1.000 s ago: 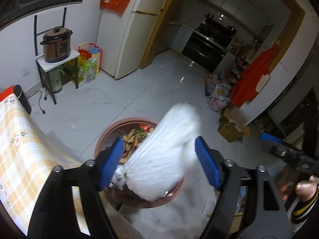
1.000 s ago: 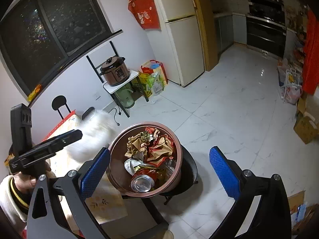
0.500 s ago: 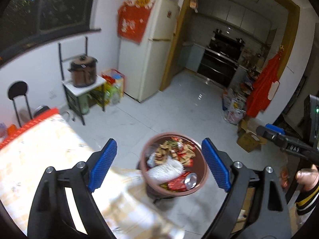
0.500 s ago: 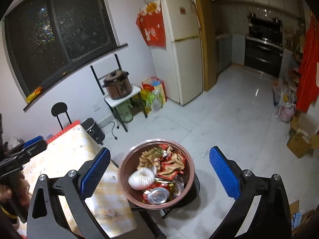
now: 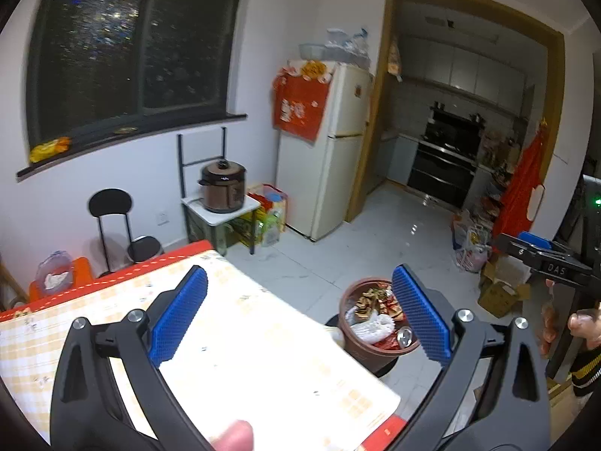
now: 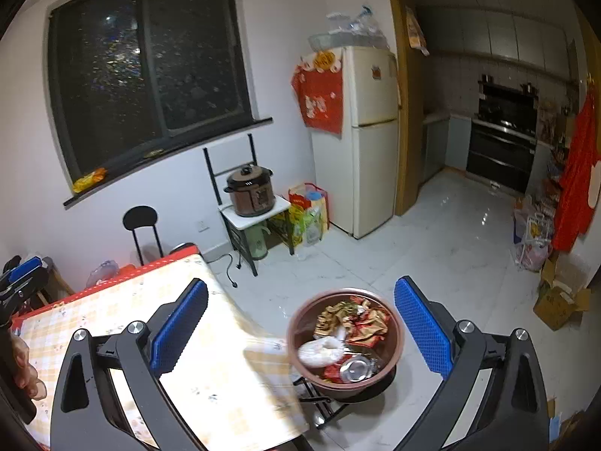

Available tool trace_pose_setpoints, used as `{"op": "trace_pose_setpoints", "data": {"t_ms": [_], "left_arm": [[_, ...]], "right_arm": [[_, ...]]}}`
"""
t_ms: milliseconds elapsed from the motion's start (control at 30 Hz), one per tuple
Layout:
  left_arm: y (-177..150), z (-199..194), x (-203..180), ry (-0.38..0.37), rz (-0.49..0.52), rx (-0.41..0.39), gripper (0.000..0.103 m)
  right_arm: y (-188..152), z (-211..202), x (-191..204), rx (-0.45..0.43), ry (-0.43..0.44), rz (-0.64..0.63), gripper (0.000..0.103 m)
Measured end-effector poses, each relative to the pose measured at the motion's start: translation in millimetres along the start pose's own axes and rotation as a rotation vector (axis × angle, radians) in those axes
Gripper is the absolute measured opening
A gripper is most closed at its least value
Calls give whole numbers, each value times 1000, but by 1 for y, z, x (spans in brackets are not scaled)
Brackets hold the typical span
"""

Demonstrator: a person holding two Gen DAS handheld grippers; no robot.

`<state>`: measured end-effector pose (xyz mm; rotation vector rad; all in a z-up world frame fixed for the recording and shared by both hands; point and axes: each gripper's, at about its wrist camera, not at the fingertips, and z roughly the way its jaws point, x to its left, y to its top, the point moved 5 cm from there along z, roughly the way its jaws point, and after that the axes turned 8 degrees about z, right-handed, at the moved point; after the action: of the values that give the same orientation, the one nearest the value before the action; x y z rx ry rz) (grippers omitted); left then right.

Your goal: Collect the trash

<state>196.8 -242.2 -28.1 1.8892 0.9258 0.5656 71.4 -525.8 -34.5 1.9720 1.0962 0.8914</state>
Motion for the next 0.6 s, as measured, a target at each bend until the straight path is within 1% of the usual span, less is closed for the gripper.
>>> {"op": "trace_pose_setpoints", "data": {"t_ms": [100,233,333,500,600], "left_arm": [[-3,-29,17,25,-9,-23,97],[-12,-63,33,43,-16,-47,97],[-20,-87,46,66,-16,-62,97],[-27,-107,59,100,-14,-59,97],[-28,-114,64,107,-10,-62,97]], "right_arm": [[-4,-21,22,-18,-1,-16,98],[-12,-42,46,-22,-33,-30,98],[-18,-56,61,-27,-37,-33,98],[-26,-72,79,-44,-51,-45,98],[-29,-77,87,-49,-58,-45,98]]}}
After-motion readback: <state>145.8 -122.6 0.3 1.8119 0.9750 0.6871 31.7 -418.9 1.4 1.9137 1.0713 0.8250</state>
